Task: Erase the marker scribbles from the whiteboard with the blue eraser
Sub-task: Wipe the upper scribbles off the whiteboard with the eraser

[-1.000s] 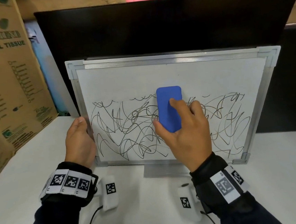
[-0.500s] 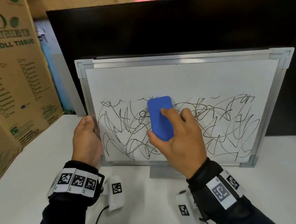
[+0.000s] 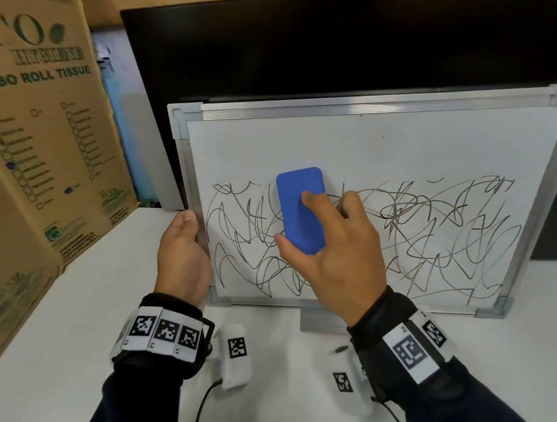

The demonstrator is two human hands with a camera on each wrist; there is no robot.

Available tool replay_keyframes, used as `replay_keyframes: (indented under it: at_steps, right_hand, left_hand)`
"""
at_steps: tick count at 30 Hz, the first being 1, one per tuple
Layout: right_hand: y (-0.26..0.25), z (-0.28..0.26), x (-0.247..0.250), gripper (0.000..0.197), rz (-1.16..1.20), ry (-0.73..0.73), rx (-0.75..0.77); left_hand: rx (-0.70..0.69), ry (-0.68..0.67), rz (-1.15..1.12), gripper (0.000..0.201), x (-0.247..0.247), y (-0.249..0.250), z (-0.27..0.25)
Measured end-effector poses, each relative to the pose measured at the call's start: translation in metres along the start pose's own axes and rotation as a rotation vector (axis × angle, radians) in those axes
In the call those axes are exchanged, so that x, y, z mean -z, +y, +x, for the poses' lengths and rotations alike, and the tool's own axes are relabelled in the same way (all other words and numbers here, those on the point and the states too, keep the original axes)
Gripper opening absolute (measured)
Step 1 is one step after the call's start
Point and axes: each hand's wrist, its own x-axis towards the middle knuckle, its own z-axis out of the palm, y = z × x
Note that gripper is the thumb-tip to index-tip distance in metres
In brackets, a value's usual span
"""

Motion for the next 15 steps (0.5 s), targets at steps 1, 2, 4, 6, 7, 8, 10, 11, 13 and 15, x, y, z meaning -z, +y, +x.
replay_keyframes:
  at_steps: [1, 2, 4, 6, 7, 8, 10, 11, 13, 15]
  right_hand:
    - [-0.001, -0.002, 0.000, 0.051, 0.006, -0.012, 0.011]
    - [-0.001, -0.004, 0.002, 0.051, 0.001, -0.029, 0.021]
    - [0.003, -0.005, 0.008, 0.051, -0.040, -0.049, 0.034]
    - [0.009, 0.000, 0.016, 0.050, -0.084, -0.038, 0.049]
    - [0.011, 0.003, 0.020, 0.050, -0.096, -0.033, 0.064]
    - [0.012, 0.005, 0.022, 0.049, -0.102, -0.032, 0.083]
    - [0.009, 0.008, 0.018, 0.048, -0.104, -0.042, 0.133]
    - [0.005, 0.008, 0.014, 0.046, -0.100, -0.045, 0.155]
    - [-0.004, 0.008, 0.004, 0.044, -0.082, -0.042, 0.174]
    - [-0.005, 0.008, 0.002, 0.042, -0.068, -0.032, 0.174]
  left_hand:
    - [0.005, -0.018, -0.015, 0.029, 0.002, 0.000, 0.000]
    - [0.012, -0.032, -0.016, 0.028, 0.004, 0.000, 0.001]
    - [0.030, -0.054, -0.012, 0.028, 0.008, 0.000, 0.002]
    - [0.035, -0.069, -0.027, 0.028, 0.009, 0.000, 0.002]
    - [0.031, -0.074, -0.041, 0.028, 0.009, 0.000, 0.002]
    - [0.027, -0.077, -0.049, 0.028, 0.008, 0.000, 0.002]
    - [0.017, -0.076, -0.063, 0.029, 0.007, 0.000, 0.001]
    - [0.011, -0.076, -0.071, 0.029, 0.007, 0.000, 0.000]
    - [0.001, -0.075, -0.088, 0.030, 0.007, 0.000, 0.000]
    - [0.001, -0.081, -0.088, 0.031, 0.006, 0.000, -0.001]
